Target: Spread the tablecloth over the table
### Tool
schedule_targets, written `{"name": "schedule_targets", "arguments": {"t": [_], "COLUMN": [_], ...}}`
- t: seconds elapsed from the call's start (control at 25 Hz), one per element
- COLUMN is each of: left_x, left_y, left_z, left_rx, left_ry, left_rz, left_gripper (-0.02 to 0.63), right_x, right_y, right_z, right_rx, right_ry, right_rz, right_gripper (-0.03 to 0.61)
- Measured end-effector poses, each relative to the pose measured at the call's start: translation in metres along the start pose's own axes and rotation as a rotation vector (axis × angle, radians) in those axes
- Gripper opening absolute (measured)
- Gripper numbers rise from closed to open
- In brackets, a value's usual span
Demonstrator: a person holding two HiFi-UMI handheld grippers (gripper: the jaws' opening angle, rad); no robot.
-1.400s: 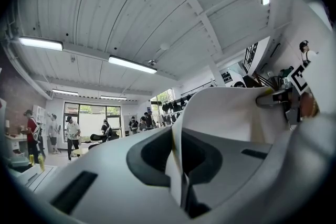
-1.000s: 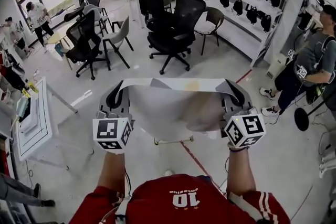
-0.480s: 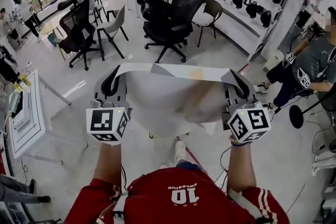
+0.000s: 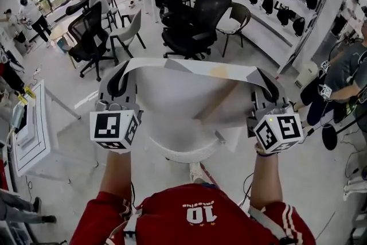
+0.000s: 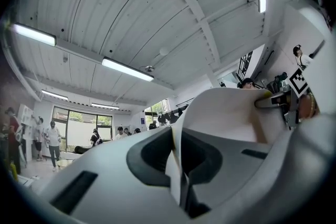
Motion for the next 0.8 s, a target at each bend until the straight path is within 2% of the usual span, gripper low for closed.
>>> {"name": "schedule_targets", "arguments": {"t": [0.8], "left_x": [-0.073], "left_y": [0.232], "left_z": [0.041], "left_rx": [0.037], "left_ry": [0.041], "left_rz": [0.009], "left_gripper": [0.008], "right_x": [-0.065], "right_y": [0.210], "right_z": [-0.117], "right_rx": [0.021], "right_ry": [-0.029], "right_rz": [0.020], "right_gripper": [0.017]}}
Point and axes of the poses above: the fingertips, and each gripper's own axes: y forward along the fingers, z to its left, x out of its top, the point moved 6 cm from there along -y, backward along the fingers, and after that the axes turned 3 degrees about -y, right-handed, at the moved point
